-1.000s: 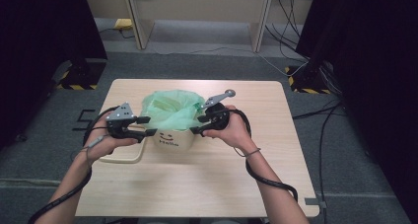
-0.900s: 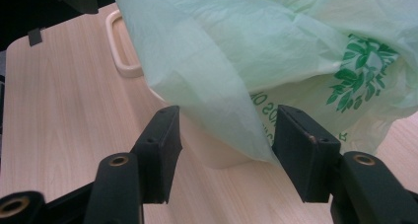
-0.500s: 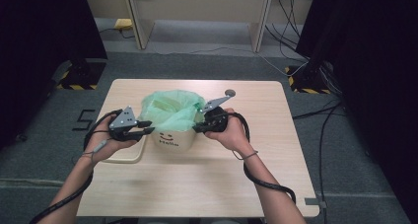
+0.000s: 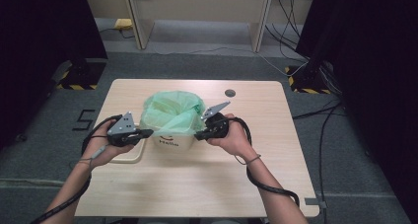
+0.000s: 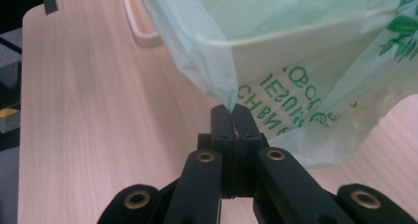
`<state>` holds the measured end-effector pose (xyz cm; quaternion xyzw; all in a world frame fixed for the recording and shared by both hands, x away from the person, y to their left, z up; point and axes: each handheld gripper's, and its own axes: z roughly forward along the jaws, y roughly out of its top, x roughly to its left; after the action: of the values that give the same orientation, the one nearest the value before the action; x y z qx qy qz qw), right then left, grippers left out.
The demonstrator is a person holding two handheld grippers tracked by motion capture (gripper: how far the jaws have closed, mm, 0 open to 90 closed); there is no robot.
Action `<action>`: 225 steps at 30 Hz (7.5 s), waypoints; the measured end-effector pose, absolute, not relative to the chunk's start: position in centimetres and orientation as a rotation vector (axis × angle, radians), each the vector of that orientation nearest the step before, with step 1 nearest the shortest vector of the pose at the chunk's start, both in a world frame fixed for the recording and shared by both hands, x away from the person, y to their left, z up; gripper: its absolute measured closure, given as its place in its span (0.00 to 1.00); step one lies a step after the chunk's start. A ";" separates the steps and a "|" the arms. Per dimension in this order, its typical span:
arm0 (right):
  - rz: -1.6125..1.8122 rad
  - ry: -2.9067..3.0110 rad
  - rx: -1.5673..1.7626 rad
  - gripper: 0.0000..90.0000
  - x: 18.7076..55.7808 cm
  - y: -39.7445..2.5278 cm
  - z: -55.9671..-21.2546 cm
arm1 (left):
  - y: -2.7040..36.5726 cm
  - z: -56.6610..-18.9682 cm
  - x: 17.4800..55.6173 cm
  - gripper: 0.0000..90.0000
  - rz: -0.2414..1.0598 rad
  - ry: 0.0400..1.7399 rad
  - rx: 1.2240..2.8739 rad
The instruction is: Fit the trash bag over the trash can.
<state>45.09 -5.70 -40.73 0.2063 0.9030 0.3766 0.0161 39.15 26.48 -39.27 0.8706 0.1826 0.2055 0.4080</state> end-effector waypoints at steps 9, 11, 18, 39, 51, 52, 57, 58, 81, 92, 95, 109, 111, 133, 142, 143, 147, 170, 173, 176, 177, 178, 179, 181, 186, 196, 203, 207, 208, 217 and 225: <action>1.106 2.872 0.642 1.00 44.5 -5.5 -42.1 | 26.5 -40.8 38.4 1.00 0.474 0.449 2.251; 1.094 2.884 0.643 1.00 44.4 -5.4 -42.6 | 26.6 -41.1 38.4 1.00 0.463 0.453 2.256; 1.046 2.931 0.656 1.00 44.4 -5.1 -43.7 | 26.5 -42.1 38.3 1.00 0.443 0.451 2.297; 1.322 2.786 0.713 0.68 44.9 -7.5 -40.7 | 26.5 -42.2 37.7 0.88 0.408 0.447 2.279; 1.373 2.598 0.805 0.65 45.9 -7.8 -38.4 | 26.3 -38.3 38.5 0.55 0.419 0.591 2.037; 1.372 2.592 0.810 0.65 45.9 -7.7 -38.4 | 26.1 -38.0 38.8 0.54 0.414 0.603 2.020; 1.382 2.560 0.832 0.63 45.9 -7.6 -38.4 | 25.0 -36.7 40.8 0.53 0.438 0.618 1.996; 1.380 2.557 0.836 0.62 45.9 -7.7 -38.5 | 24.7 -36.5 41.2 0.52 0.435 0.623 1.991; 1.374 2.542 0.922 0.57 44.6 -10.8 -39.7 | 17.2 -36.4 48.7 0.69 0.312 0.631 2.217; 1.371 2.552 0.943 0.57 44.5 -11.1 -40.4 | 17.0 -37.8 51.6 0.70 0.383 0.760 2.284; 1.373 2.554 0.950 0.57 44.4 -11.2 -40.6 | 17.0 -37.6 51.9 0.71 0.410 0.788 2.293; 1.378 2.554 0.960 0.56 44.3 -11.5 -40.9 | 17.6 -37.8 52.5 0.73 0.525 0.884 2.307; 1.379 2.553 0.962 0.56 44.3 -11.5 -40.9 | 17.8 -37.8 52.6 0.74 0.535 0.889 2.305; 1.381 2.563 0.958 0.57 44.1 -11.6 -40.8 | 18.1 -36.0 50.1 0.73 0.375 0.814 2.241; 1.377 2.568 0.961 0.57 44.1 -11.6 -41.1 | 16.0 -36.0 50.3 0.75 0.335 0.753 2.254; 1.375 2.569 0.968 0.57 44.1 -11.7 -41.1 | 15.9 -36.2 50.5 0.76 0.338 0.757 2.255; 1.371 2.571 0.967 0.57 44.1 -11.8 -41.2 | 15.3 -36.9 51.3 0.77 0.336 0.777 2.260; 1.380 2.572 0.978 0.56 43.8 -12.4 -41.5 | 14.9 -38.3 52.8 0.79 0.529 0.865 2.238; 1.380 2.573 0.977 0.56 43.8 -12.3 -41.5 | 15.0 -38.0 52.6 0.78 0.535 0.856 2.236; 1.384 2.572 0.972 0.56 43.7 -12.3 -41.4 | 15.3 -37.4 52.1 0.77 0.513 0.851 2.236; 1.385 2.572 0.970 0.56 43.7 -12.3 -41.4 | 15.5 -37.2 51.9 0.76 0.503 0.847 2.237; 1.386 2.573 0.970 0.56 43.7 -12.3 -41.4 | 15.7 -36.9 51.7 0.76 0.492 0.844 2.234; 1.384 2.573 0.968 0.56 43.7 -12.4 -41.4 | 16.0 -36.6 51.4 0.76 0.486 0.842 2.238; 1.385 2.571 0.970 0.56 43.7 -12.4 -41.4 | 16.7 -36.2 51.0 0.75 0.483 0.838 2.243; 1.384 2.574 0.969 0.56 43.6 -12.2 -41.3 | 18.8 -36.1 50.2 0.76 0.468 0.855 2.275; 1.384 2.584 0.965 0.56 43.6 -11.9 -41.4 | 22.0 -37.2 48.9 0.79 0.444 0.910 2.365; 1.385 2.593 0.970 0.55 43.5 -11.7 -41.7 | 23.0 -37.4 47.9 0.79 0.434 0.894 2.400; 1.387 2.595 0.965 0.55 43.5 -11.7 -41.8 | 23.2 -37.4 47.4 0.79 0.427 0.882 2.410; 1.385 2.596 0.965 0.55 43.5 -11.7 -41.8 | 23.3 -37.5 47.3 0.80 0.420 0.880 2.409; 1.391 2.587 0.966 0.55 43.6 -11.6 -41.5 | 22.7 -37.0 47.2 0.76 0.419 0.863 2.350; 1.397 2.583 0.960 0.55 43.6 -11.4 -41.4 | 22.9 -35.9 49.5 0.73 0.558 0.910 2.175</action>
<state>43.62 -11.38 -41.35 0.3105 0.8358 0.4521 0.0258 49.50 22.94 -35.88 0.8405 0.3515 0.2154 0.3517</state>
